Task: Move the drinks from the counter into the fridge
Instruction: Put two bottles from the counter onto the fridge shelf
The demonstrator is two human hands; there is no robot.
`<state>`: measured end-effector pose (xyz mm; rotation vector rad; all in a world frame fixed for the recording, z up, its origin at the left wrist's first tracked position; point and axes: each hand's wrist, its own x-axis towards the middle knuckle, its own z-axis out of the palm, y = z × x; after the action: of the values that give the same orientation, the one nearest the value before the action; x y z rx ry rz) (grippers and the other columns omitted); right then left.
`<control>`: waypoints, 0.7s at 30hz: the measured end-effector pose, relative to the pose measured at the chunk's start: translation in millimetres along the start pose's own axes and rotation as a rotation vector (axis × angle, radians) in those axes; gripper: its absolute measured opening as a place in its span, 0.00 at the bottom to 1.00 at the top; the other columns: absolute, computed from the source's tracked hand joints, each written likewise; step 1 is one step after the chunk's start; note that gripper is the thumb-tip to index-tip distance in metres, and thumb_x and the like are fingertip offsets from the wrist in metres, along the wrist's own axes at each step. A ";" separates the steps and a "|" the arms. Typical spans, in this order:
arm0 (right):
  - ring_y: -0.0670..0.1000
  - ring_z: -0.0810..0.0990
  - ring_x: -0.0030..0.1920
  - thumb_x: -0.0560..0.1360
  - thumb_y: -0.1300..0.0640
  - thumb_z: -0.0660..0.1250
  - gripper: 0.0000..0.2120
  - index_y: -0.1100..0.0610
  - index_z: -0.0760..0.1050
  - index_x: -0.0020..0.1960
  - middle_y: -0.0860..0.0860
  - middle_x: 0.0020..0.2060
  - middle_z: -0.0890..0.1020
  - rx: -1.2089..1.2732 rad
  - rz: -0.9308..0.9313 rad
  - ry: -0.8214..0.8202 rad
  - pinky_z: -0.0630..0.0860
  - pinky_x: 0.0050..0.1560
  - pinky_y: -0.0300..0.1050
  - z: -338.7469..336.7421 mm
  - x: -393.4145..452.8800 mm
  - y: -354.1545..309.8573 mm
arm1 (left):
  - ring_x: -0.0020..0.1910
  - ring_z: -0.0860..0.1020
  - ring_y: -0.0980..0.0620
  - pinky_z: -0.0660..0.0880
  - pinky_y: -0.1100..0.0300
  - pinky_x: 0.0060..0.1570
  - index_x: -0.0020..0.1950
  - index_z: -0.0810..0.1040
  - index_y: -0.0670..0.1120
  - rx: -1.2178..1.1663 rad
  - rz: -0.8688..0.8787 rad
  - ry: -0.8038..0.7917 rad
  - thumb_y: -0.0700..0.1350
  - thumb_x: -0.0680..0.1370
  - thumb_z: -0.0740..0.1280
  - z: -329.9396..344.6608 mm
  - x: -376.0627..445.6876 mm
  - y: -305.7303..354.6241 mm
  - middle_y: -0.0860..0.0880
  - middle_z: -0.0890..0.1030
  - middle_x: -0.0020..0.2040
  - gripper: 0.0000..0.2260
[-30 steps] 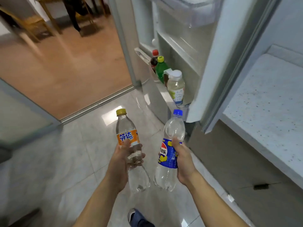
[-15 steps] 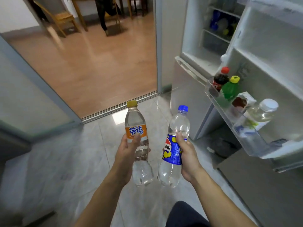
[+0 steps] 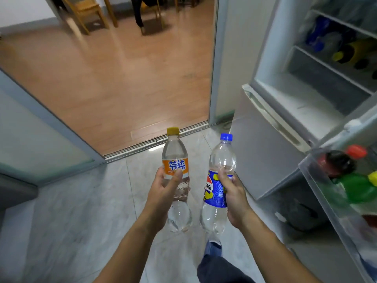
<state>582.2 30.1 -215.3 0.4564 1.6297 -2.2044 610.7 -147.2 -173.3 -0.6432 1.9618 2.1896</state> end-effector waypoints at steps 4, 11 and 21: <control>0.53 0.87 0.43 0.67 0.40 0.70 0.23 0.52 0.78 0.56 0.53 0.46 0.87 0.012 -0.016 0.034 0.81 0.37 0.44 7.0 52.8 -28.9 | 0.48 0.85 0.48 0.79 0.49 0.49 0.61 0.73 0.57 -0.020 -0.026 -0.043 0.63 0.68 0.68 6.7 61.6 21.1 0.52 0.85 0.49 0.23; 0.56 0.86 0.46 0.62 0.36 0.72 0.29 0.52 0.79 0.57 0.56 0.48 0.86 0.054 -0.065 0.264 0.83 0.40 0.48 22.4 122.6 -53.5 | 0.45 0.85 0.47 0.79 0.58 0.38 0.59 0.75 0.52 -0.065 -0.066 -0.202 0.60 0.69 0.68 12.2 162.0 53.7 0.49 0.86 0.49 0.22; 0.48 0.86 0.41 0.58 0.37 0.75 0.26 0.49 0.81 0.51 0.49 0.44 0.87 0.198 -0.260 0.710 0.81 0.35 0.42 58.7 158.2 -110.7 | 0.48 0.84 0.44 0.78 0.52 0.45 0.60 0.77 0.52 -0.053 -0.115 -0.652 0.57 0.69 0.74 42.0 290.1 117.5 0.45 0.85 0.51 0.22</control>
<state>388.2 -11.3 -178.2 1.2637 1.8789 -2.5861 296.3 -176.0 -177.8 -0.0204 1.4895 2.0321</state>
